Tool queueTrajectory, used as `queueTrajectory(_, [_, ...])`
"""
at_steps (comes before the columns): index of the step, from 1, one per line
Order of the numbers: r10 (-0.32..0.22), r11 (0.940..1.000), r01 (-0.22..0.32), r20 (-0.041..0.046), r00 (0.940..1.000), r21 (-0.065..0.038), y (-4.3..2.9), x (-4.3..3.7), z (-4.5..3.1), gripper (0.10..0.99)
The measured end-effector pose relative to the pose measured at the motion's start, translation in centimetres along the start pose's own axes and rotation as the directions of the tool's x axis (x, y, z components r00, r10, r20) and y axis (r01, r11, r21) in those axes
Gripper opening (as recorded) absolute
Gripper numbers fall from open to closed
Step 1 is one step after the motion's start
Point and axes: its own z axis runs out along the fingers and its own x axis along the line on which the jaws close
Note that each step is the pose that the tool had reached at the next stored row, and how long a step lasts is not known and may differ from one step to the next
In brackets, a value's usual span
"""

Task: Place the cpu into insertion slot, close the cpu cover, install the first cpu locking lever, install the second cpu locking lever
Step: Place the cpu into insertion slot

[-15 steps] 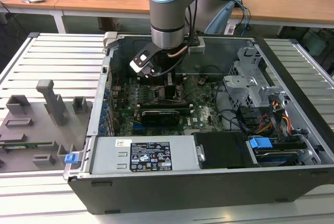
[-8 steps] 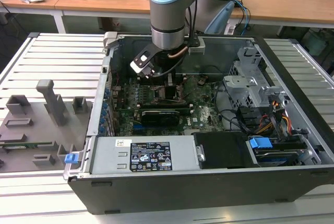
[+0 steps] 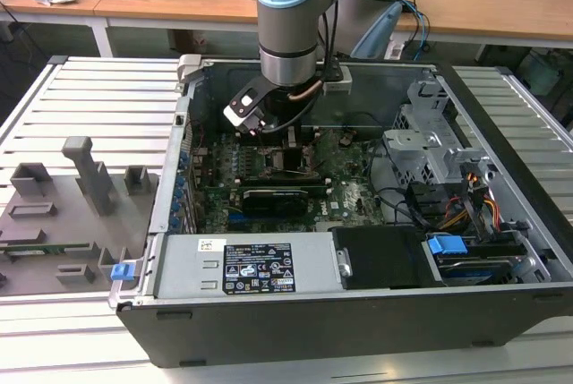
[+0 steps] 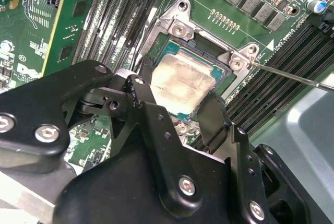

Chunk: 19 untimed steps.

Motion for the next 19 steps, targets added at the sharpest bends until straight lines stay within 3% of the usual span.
queueTrajectory(9, [0.001,1.0000,-0.001,-0.0110,0.9999,0.000,-0.01,0.14,0.12,0.612])
queueTrajectory(15, [0.001,1.0000,-0.001,-0.0133,0.9999,0.000,-0.01,0.15,0.13,0.612])
queueTrajectory(19, [0.001,1.0000,-0.001,-0.0133,0.9999,0.001,0.03,0.15,-0.38,0.612])
